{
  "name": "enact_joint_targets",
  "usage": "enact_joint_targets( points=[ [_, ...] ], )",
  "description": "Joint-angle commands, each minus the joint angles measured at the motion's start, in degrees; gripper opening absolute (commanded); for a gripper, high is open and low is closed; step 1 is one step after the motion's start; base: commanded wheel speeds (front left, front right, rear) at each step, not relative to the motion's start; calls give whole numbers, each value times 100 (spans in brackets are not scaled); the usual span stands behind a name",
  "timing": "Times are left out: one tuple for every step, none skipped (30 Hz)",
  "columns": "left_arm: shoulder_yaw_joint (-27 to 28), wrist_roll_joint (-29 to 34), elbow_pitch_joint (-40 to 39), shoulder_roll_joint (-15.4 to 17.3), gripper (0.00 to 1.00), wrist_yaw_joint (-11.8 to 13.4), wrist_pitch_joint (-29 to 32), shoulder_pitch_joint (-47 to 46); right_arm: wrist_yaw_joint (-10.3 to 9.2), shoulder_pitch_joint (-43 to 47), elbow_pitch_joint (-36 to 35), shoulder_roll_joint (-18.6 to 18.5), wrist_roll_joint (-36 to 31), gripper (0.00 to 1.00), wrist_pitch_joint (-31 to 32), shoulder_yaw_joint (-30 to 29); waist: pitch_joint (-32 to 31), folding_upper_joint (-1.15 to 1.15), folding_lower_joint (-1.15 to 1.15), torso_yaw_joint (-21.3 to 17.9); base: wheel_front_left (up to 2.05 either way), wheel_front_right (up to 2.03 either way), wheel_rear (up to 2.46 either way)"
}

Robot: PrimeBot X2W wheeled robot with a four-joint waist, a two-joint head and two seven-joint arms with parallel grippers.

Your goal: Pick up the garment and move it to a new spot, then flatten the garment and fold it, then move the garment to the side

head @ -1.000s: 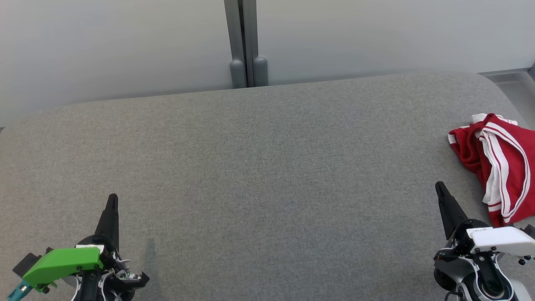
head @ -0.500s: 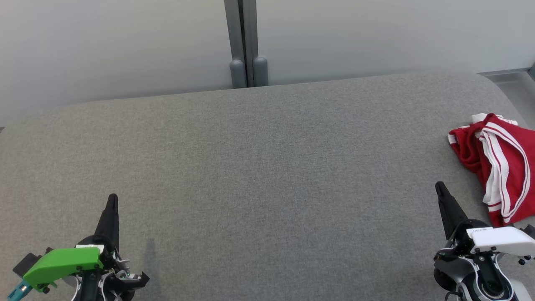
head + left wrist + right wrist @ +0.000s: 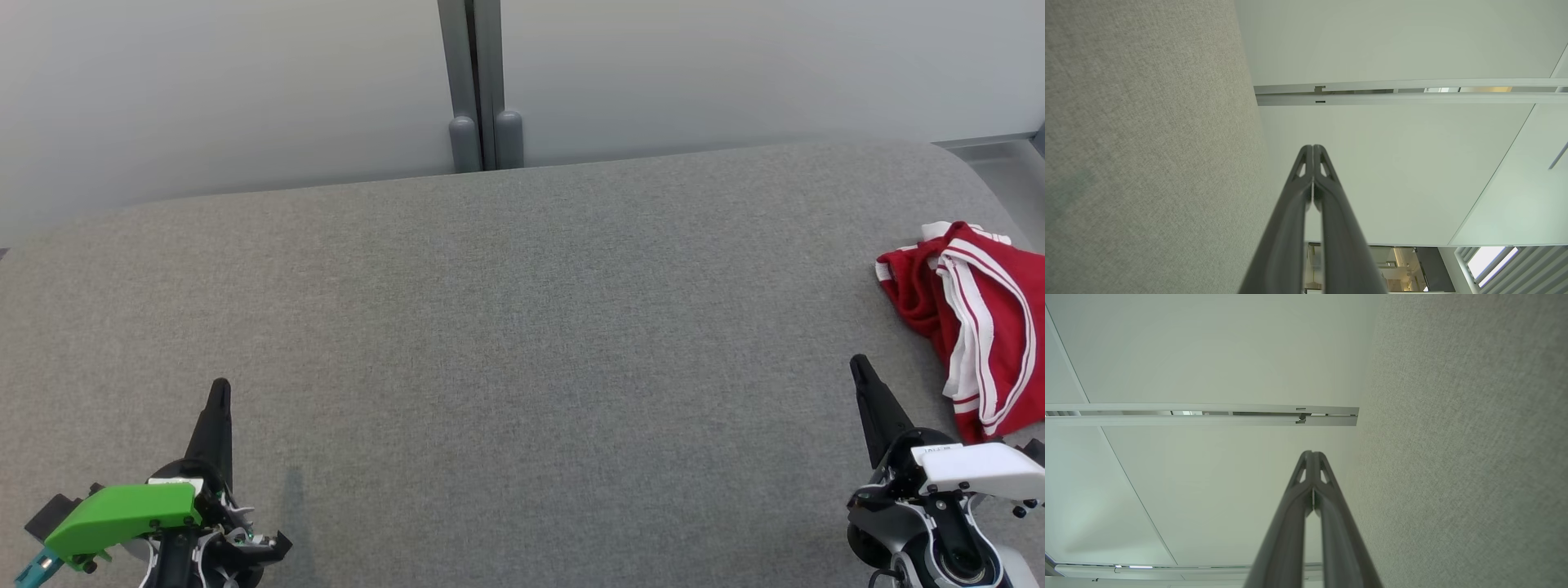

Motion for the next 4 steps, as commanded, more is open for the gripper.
enact_joint_targets(
  points=[
    [10,-18,-9,40,0,-26,19,-61,-2,59,-22,-32,18,0,17,-10,0,0,0,0,0,0,0],
    [10,-18,-9,40,0,-26,19,-61,-2,59,-22,-32,18,0,17,-10,0,0,0,0,0,0,0],
    [10,-18,-9,40,0,-26,19,-61,-2,59,-22,-32,18,0,17,-10,0,0,0,0,0,0,0],
    [10,-18,-9,40,0,-26,19,-61,-2,59,-22,-32,18,0,17,-10,0,0,0,0,0,0,0]
  ],
)
